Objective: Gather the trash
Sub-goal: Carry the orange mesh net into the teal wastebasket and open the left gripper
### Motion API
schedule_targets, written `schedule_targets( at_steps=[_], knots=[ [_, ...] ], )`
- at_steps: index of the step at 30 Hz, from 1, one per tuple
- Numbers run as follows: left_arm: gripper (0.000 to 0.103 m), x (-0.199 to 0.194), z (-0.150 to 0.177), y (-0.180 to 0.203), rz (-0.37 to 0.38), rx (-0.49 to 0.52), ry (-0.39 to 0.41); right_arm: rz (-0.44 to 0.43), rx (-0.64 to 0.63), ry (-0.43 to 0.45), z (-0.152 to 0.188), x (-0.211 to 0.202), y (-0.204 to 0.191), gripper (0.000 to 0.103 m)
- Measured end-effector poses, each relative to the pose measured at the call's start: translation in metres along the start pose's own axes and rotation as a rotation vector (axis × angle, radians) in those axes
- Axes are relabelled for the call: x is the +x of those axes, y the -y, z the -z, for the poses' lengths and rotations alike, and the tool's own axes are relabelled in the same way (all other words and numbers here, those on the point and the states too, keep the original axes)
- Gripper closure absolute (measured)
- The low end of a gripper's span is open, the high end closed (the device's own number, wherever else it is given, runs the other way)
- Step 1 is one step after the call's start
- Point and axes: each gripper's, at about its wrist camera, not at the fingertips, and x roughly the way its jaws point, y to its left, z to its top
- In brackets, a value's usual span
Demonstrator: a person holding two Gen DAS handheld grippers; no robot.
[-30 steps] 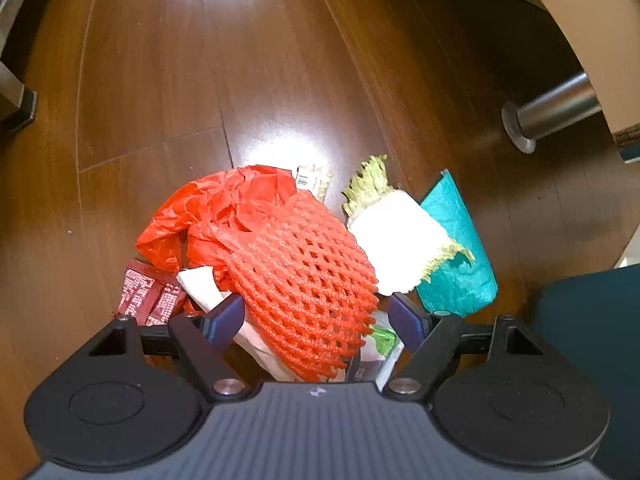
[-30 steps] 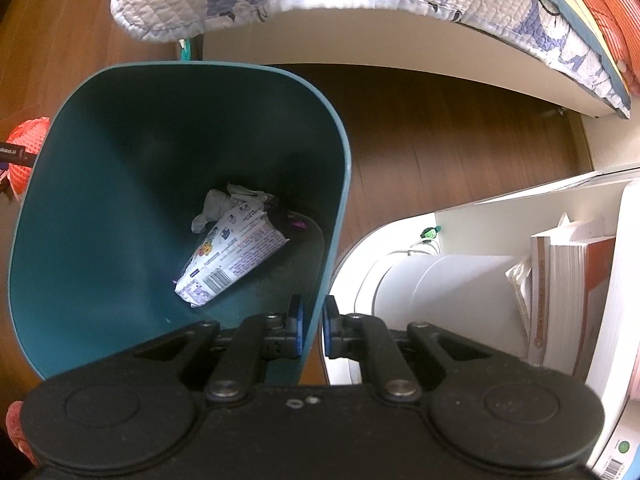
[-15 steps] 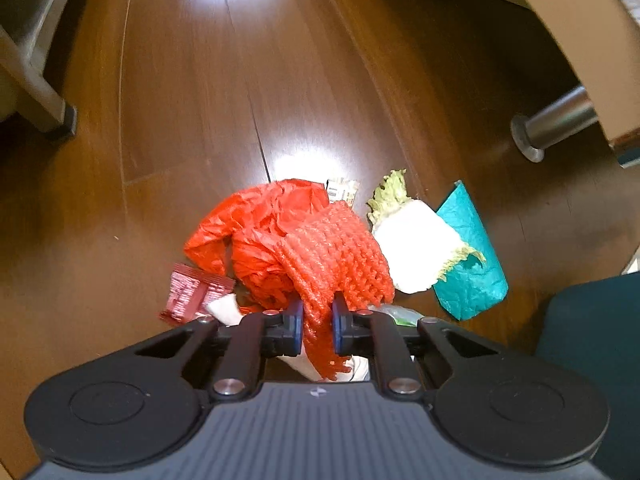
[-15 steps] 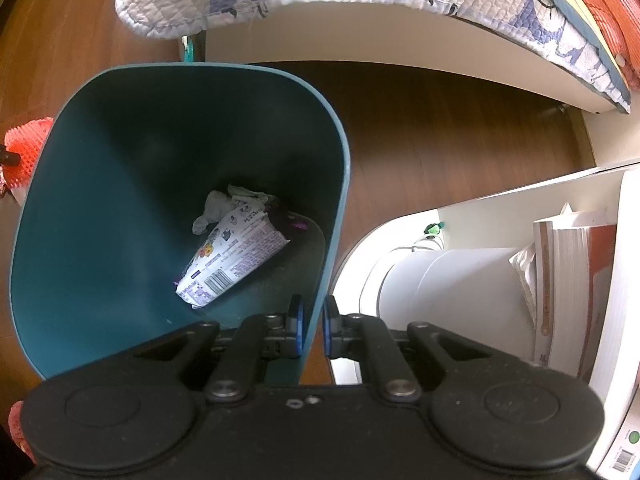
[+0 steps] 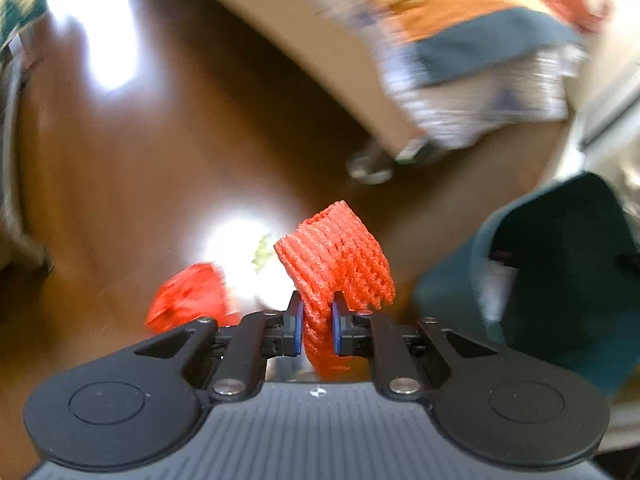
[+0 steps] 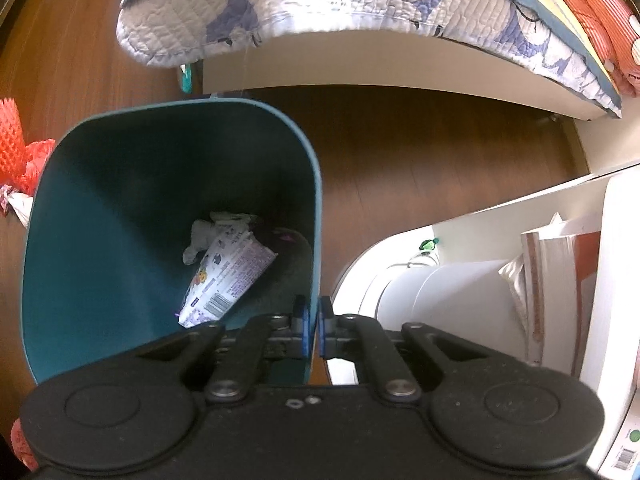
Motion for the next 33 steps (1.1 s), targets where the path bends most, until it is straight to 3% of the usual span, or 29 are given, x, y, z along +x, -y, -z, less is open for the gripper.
schedule_targets(
  at_steps=[8, 13, 23, 30, 33],
  knots=[
    [0.09, -0.026, -0.005, 0.089, 0.207, 0.18, 0.033, 0.002, -0.005, 0.012, -0.001, -0.002, -0.007, 0.101],
    [0.09, -0.006, 0.003, 0.131, 0.261, 0.264, -0.002, -0.001, -0.002, 0.001, 0.001, -0.004, -0.012, 0.101],
    [0.09, 0.064, 0.017, 0.17, 0.254, 0.336, -0.161, -0.015, -0.013, -0.007, 0.001, -0.009, -0.019, 0.099],
    [0.089, 0.08, 0.019, 0.173, 0.225, 0.332, -0.172, -0.019, -0.003, -0.023, 0.001, -0.007, -0.019, 0.098],
    [0.08, 0.08, 0.019, 0.171, 0.226, 0.332, -0.164, -0.032, -0.003, -0.031, 0.0, -0.006, -0.019, 0.097]
  ],
)
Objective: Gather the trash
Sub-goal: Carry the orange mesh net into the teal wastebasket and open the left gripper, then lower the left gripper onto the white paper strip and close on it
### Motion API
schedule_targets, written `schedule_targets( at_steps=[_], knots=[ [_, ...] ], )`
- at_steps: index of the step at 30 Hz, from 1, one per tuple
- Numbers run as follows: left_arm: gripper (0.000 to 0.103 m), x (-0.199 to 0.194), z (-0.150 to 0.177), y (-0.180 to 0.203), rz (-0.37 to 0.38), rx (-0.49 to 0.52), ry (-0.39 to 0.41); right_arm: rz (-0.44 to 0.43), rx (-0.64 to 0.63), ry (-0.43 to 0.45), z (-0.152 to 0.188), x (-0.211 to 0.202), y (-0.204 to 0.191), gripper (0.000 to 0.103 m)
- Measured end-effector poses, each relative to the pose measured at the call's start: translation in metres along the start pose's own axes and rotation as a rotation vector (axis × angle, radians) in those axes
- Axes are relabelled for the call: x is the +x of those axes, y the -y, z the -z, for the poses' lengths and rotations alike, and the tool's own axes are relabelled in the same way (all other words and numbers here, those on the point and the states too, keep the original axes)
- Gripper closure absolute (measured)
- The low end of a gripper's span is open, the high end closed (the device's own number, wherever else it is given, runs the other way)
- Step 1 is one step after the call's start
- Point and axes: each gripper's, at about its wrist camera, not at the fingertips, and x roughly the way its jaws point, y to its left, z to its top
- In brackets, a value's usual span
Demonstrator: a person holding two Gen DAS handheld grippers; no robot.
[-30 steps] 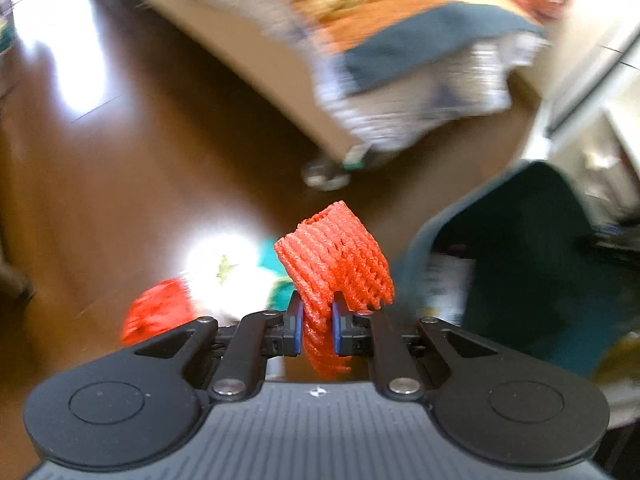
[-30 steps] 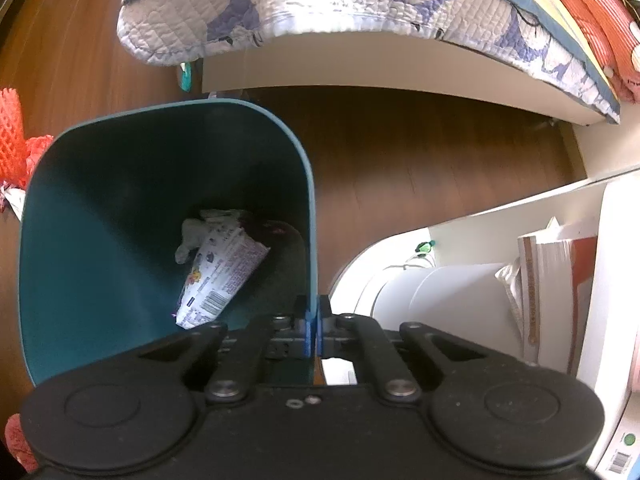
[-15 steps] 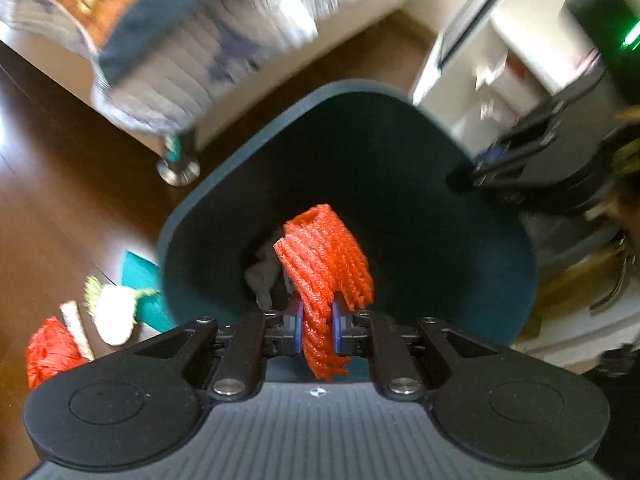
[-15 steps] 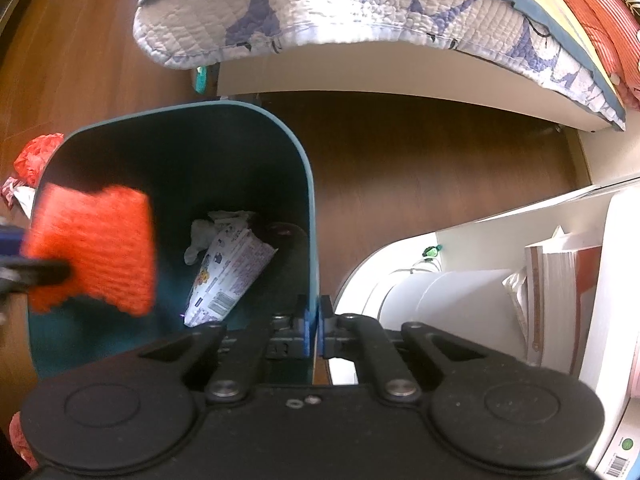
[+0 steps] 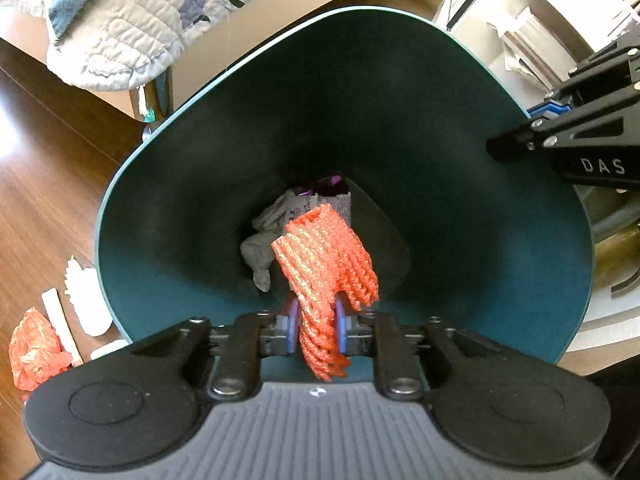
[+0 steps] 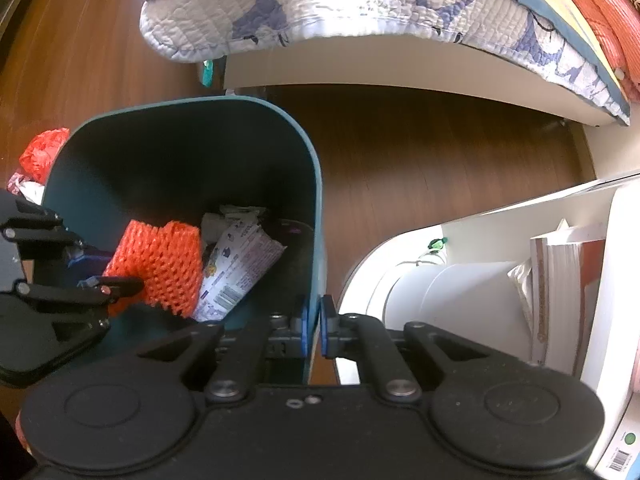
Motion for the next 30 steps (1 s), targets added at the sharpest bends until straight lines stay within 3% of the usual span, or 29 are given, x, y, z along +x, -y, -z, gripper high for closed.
schedule_targets(
  at_steps=[3, 4, 6, 16, 23, 30],
  knots=[
    [0.064, -0.005, 0.001, -0.001, -0.002, 0.009, 0.019, -0.008, -0.003, -0.006, -0.001, 0.001, -0.001, 0.097],
    [0.047, -0.007, 0.001, -0.001, -0.008, 0.013, 0.026, -0.01, -0.001, -0.006, -0.001, 0.001, -0.001, 0.096],
    [0.032, -0.016, 0.005, -0.001, -0.011, 0.019, 0.055, -0.013, -0.001, -0.009, -0.001, 0.001, -0.001, 0.096],
    [0.032, -0.061, 0.018, -0.025, -0.027, -0.004, 0.119, -0.029, -0.004, -0.016, 0.0, 0.001, 0.001, 0.095],
    [0.032, -0.105, 0.048, -0.087, -0.136, -0.123, 0.199, -0.062, -0.015, -0.063, 0.0, 0.01, 0.006, 0.093],
    [0.032, -0.121, 0.075, -0.158, -0.282, -0.294, 0.187, -0.071, -0.066, -0.117, 0.007, 0.029, -0.007, 0.088]
  ],
)
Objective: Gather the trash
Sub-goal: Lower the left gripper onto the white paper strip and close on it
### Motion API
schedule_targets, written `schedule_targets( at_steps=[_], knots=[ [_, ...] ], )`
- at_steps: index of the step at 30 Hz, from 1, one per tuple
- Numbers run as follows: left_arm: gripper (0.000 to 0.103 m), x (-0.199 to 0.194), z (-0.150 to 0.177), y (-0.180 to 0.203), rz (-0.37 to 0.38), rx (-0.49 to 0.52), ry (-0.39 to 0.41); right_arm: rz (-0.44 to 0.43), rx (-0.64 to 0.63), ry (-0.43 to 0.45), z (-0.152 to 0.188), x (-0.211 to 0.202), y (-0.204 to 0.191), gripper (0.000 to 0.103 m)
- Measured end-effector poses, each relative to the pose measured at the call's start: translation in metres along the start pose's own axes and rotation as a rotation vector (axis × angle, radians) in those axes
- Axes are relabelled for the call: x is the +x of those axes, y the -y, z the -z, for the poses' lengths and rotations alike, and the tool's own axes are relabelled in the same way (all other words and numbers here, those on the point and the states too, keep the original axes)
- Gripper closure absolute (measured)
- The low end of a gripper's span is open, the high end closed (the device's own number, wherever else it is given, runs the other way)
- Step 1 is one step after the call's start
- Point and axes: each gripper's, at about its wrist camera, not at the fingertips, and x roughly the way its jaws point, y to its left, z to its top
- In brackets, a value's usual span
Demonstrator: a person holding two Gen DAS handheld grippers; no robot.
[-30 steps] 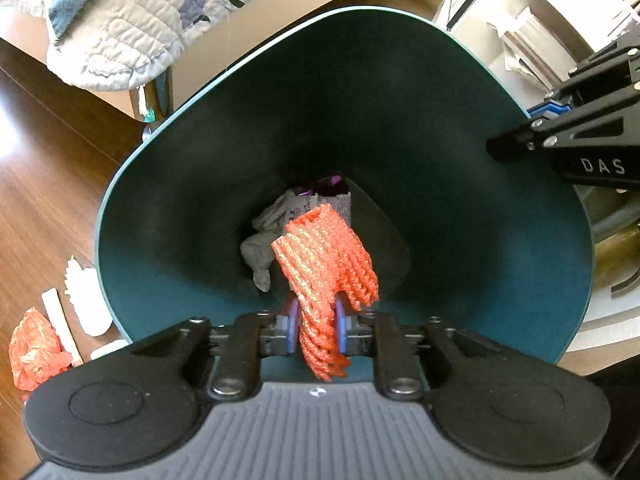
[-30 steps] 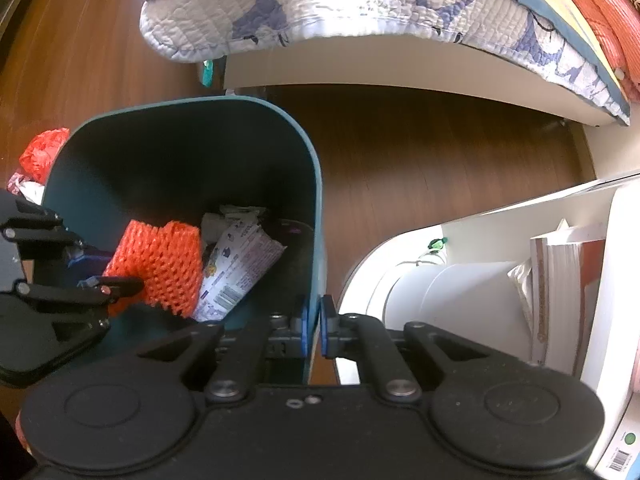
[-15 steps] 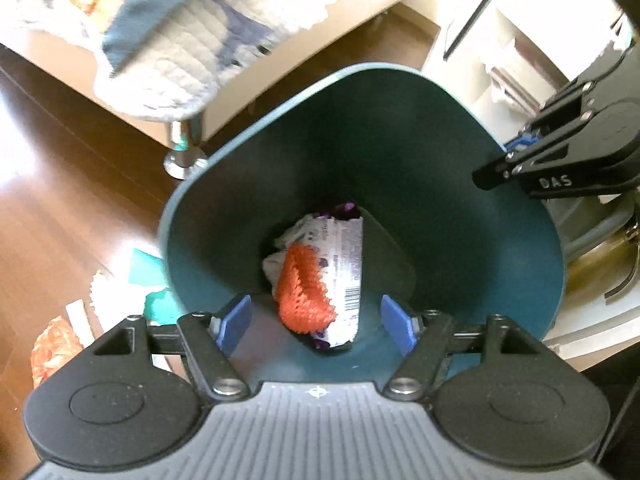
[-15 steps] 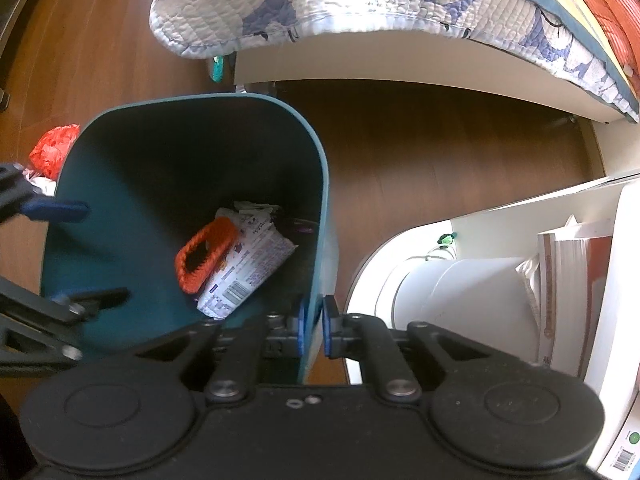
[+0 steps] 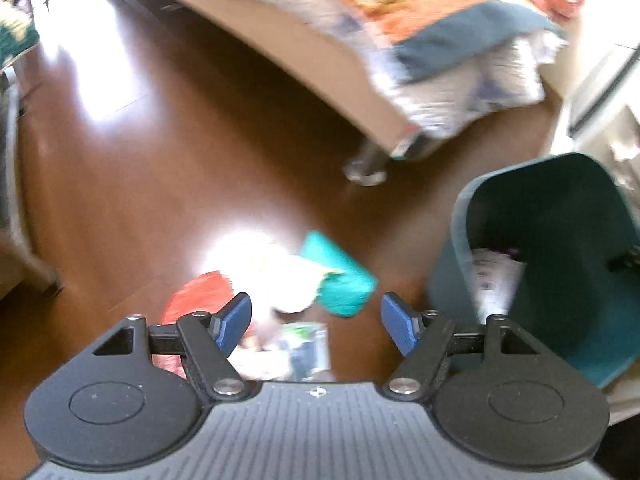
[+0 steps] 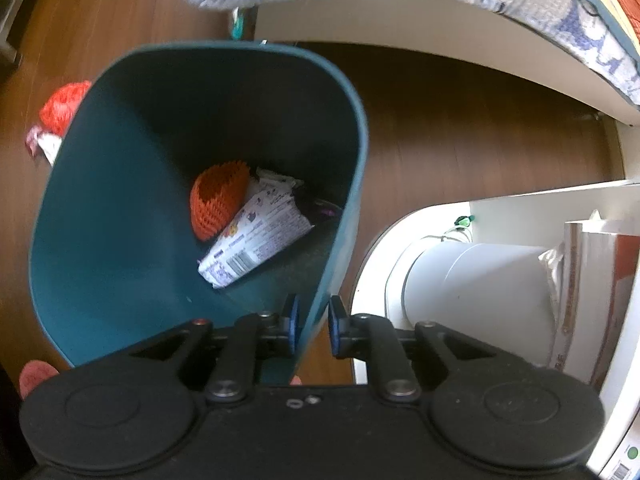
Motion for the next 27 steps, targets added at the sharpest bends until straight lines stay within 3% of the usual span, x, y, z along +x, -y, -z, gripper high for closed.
schedule_targets(
  at_steps=[4, 8, 13, 17, 22, 27],
  knots=[
    [0.032, 0.016, 0.009, -0.036, -0.059, -0.06, -0.034, 0.015, -0.008, -0.02, 0.006, 0.012, -0.002, 0.089],
    [0.032, 0.043, 0.02, -0.064, -0.122, -0.152, -0.068, 0.108, 0.003, 0.014, 0.02, 0.023, -0.009, 0.093],
    [0.032, 0.086, 0.038, -0.091, -0.056, -0.35, -0.166, 0.094, 0.075, 0.012, 0.031, 0.026, -0.005, 0.094],
    [0.032, 0.125, 0.053, -0.092, -0.002, -0.481, -0.251, 0.095, 0.079, 0.009, 0.019, 0.023, -0.012, 0.094],
    [0.032, 0.168, 0.066, -0.081, -0.016, -0.513, -0.334, 0.099, 0.062, 0.022, 0.017, 0.021, -0.016, 0.094],
    [0.032, 0.189, 0.074, -0.081, -0.005, -0.567, -0.358, 0.098, 0.06, 0.023, 0.017, 0.017, -0.015, 0.094]
  ],
)
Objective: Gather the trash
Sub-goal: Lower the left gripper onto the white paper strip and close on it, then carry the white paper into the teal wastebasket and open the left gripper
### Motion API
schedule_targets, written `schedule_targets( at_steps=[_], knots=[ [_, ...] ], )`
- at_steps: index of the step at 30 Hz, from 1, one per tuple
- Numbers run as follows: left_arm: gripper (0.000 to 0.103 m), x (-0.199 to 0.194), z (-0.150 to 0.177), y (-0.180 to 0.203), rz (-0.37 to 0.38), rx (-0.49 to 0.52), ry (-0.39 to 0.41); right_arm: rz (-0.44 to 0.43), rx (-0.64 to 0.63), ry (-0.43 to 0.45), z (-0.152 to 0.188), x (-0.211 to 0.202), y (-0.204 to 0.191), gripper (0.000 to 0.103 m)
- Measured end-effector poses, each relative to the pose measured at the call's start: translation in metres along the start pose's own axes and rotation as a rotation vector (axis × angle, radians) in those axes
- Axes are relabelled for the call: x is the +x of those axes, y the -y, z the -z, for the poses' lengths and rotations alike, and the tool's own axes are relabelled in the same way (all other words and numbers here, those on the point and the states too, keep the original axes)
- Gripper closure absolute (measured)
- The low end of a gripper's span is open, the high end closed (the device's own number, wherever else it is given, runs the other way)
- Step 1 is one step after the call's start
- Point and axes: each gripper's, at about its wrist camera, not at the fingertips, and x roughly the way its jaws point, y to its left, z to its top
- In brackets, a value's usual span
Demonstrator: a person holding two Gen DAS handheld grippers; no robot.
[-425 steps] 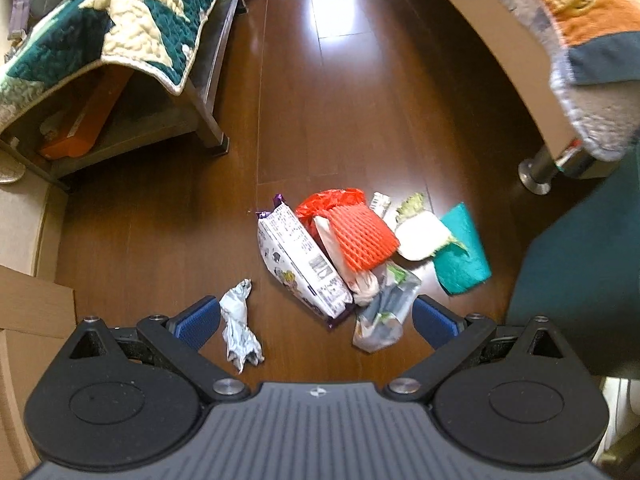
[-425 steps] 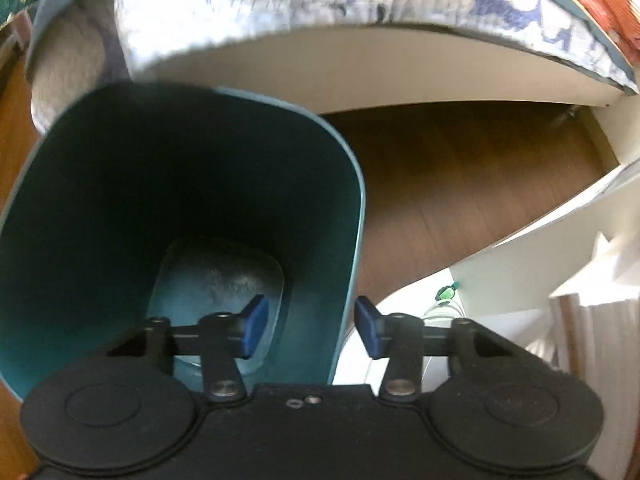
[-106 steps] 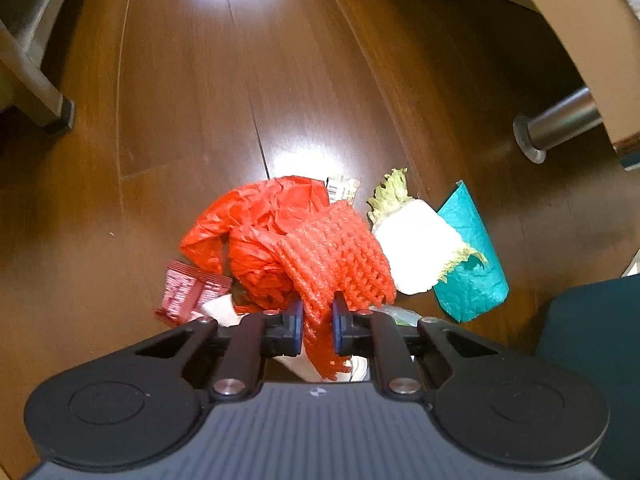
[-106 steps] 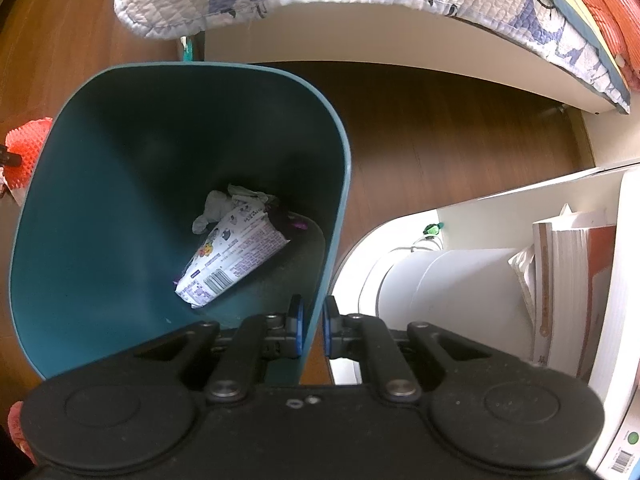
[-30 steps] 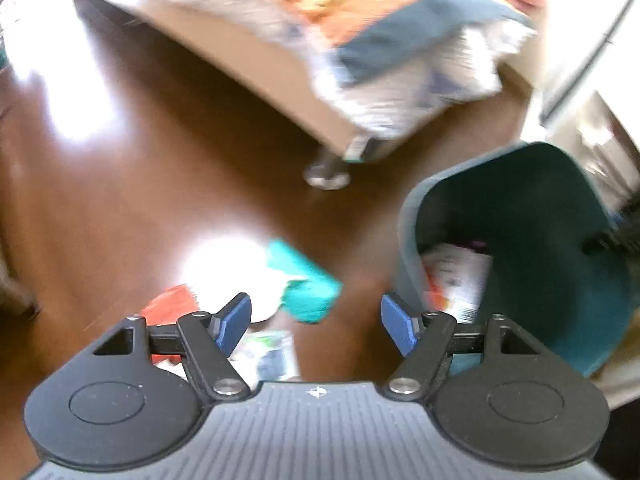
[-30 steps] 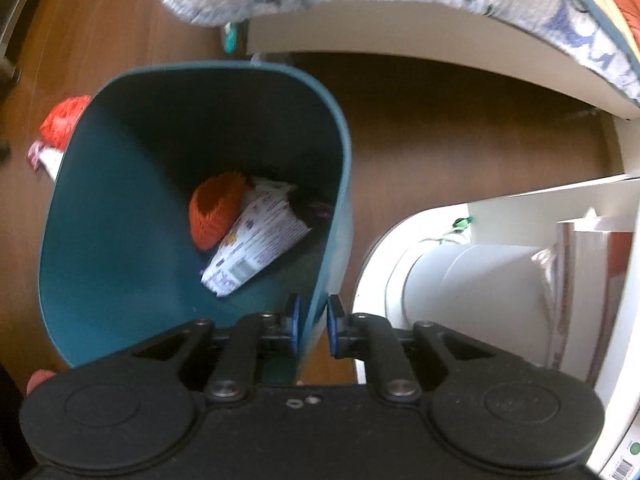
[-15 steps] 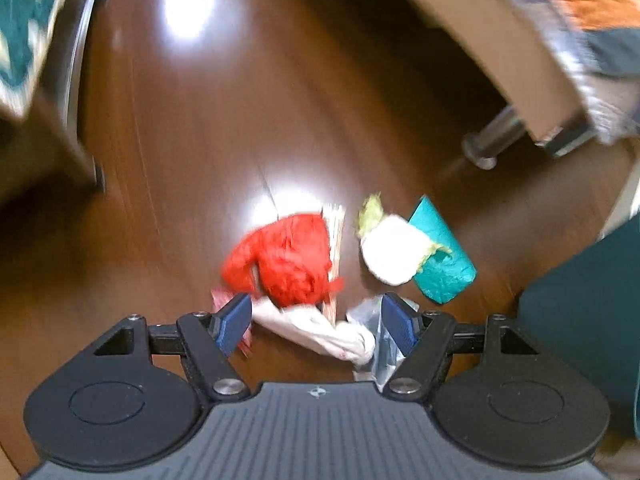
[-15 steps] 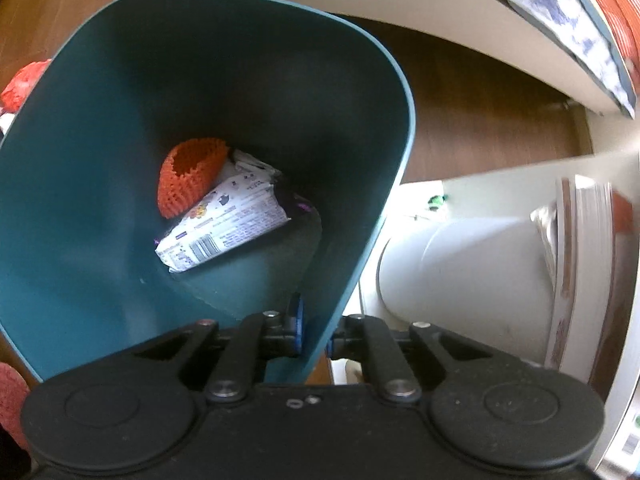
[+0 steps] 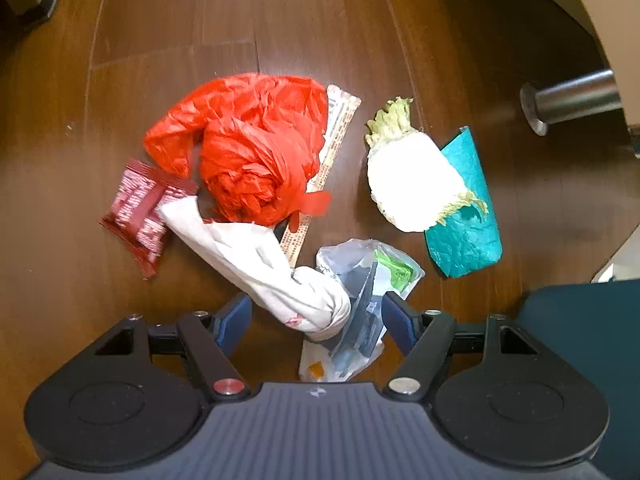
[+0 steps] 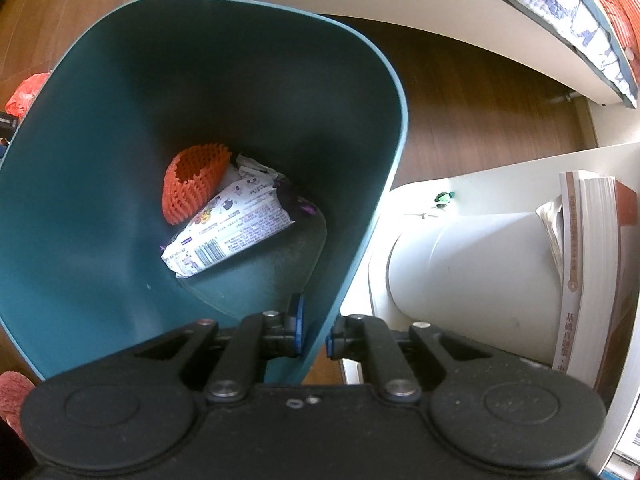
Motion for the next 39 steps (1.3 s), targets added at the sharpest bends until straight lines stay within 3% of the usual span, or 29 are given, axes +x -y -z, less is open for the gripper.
schedule_targets(
  at_steps=[4, 8, 10, 15, 22, 27, 33, 39],
  knots=[
    [0.036, 0.015, -0.003, -0.003, -0.003, -0.031, -0.013, -0.003, 0.002, -0.008, 0.002, 0.001, 0.003, 0.094],
    [0.056, 0.015, -0.002, -0.012, 0.007, -0.065, -0.02, -0.01, 0.007, -0.013, 0.006, 0.006, 0.008, 0.094],
    [0.071, 0.016, -0.002, -0.015, 0.018, -0.077, -0.032, -0.011, 0.007, -0.011, 0.006, 0.008, 0.009, 0.094],
    [0.087, 0.01, 0.002, -0.008, -0.01, -0.031, -0.024, -0.007, 0.01, -0.002, 0.006, 0.008, 0.01, 0.094],
    [0.088, -0.014, 0.006, -0.004, -0.019, 0.034, 0.001, -0.007, 0.01, 0.012, 0.009, 0.003, 0.007, 0.094],
    [0.088, -0.059, 0.018, 0.01, -0.001, 0.133, 0.064, -0.012, 0.017, 0.019, 0.011, 0.002, 0.009, 0.094],
    [0.088, -0.135, 0.034, 0.048, 0.089, 0.286, 0.181, -0.015, 0.02, 0.028, 0.011, -0.001, 0.011, 0.095],
    [0.088, -0.198, 0.06, 0.119, 0.201, 0.502, 0.293, -0.008, 0.016, 0.042, 0.008, -0.004, 0.012, 0.096]
  ],
)
